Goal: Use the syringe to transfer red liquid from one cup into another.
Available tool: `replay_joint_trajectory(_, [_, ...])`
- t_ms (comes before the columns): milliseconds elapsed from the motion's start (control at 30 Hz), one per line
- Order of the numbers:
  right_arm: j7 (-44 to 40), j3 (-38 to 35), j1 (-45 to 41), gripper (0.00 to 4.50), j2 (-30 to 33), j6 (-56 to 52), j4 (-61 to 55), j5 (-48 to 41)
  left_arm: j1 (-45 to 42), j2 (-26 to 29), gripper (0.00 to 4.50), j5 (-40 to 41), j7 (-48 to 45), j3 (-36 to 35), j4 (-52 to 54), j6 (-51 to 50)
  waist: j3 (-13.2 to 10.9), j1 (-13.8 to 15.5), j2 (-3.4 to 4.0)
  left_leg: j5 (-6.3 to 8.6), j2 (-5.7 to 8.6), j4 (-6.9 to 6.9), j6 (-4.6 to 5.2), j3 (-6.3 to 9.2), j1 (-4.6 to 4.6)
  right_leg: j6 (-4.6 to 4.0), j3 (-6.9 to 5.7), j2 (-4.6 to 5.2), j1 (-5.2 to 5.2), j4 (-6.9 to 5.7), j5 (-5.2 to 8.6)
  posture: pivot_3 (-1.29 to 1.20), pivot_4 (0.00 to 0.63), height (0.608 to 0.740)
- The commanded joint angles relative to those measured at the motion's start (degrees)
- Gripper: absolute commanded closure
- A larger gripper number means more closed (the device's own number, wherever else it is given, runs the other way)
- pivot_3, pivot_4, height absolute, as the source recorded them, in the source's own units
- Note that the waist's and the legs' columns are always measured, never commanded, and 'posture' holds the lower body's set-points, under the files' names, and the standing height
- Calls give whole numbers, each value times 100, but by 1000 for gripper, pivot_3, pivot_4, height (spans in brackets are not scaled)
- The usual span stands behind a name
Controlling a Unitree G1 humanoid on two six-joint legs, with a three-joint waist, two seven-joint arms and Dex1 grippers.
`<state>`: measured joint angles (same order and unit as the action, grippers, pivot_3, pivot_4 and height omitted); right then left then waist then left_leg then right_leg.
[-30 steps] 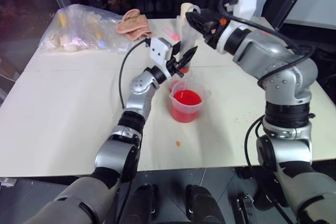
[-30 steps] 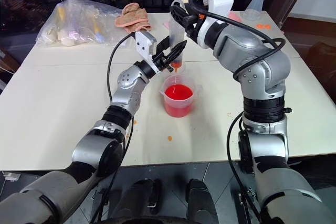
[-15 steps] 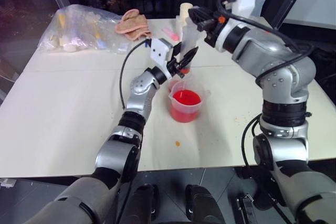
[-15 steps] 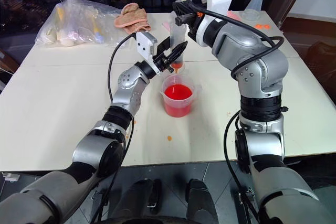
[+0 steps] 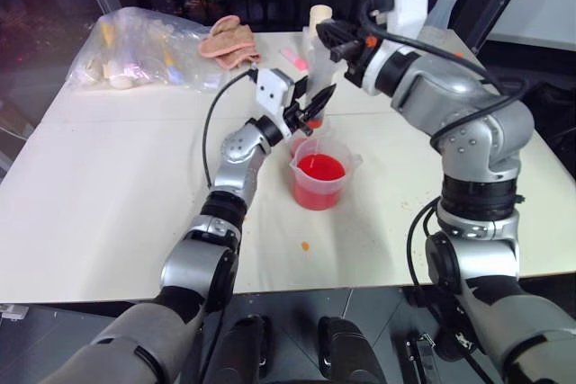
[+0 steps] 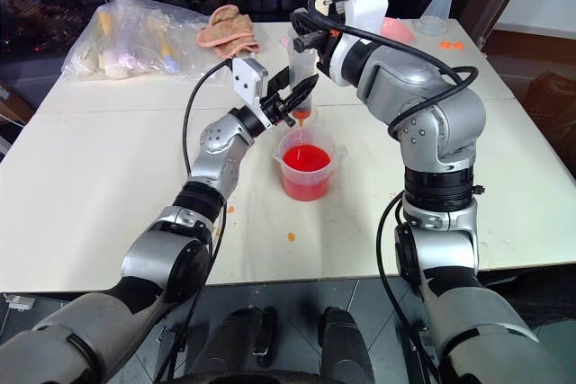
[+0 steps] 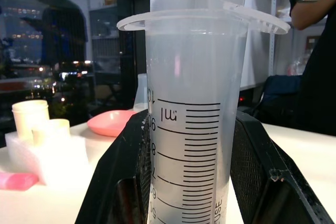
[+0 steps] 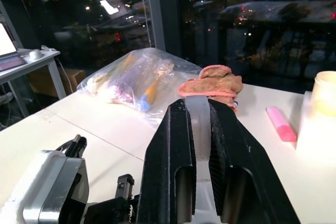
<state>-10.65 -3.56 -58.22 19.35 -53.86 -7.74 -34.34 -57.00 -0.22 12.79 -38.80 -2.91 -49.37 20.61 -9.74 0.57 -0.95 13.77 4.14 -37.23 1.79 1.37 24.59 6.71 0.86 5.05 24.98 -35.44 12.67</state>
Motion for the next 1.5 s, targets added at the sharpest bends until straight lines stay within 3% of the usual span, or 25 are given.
replay_joint_trajectory(33, [-213,225,193,4437,-144,-393,-191,-139,-475,76,3021,151,198,-227,312,105,0,-1,0,0,0,0,0,0,0,0,0,0,0,0,0,0,150,740])
replay_joint_trajectory(567, [-320,337,465,4437,-371,-793,-253,-192,-551,153,3021,304,252,-345,917,-256,0,-8,0,-1,0,0,-1,0,0,0,0,-1,3,-8,0,0,150,740])
replay_joint_trajectory(1167, [-337,230,390,4437,-583,-1063,275,-65,-215,318,3021,502,410,-436,2620,-1460,0,-43,1,-9,2,-2,-14,-2,-1,0,1,1,27,-60,0,0,150,740])
replay_joint_trajectory(1500, [-453,349,401,4437,-560,-1001,345,66,-110,372,3021,475,438,-452,2924,-1751,0,-53,1,-11,2,-3,-19,-1,-2,0,1,0,27,-63,0,0,150,740])
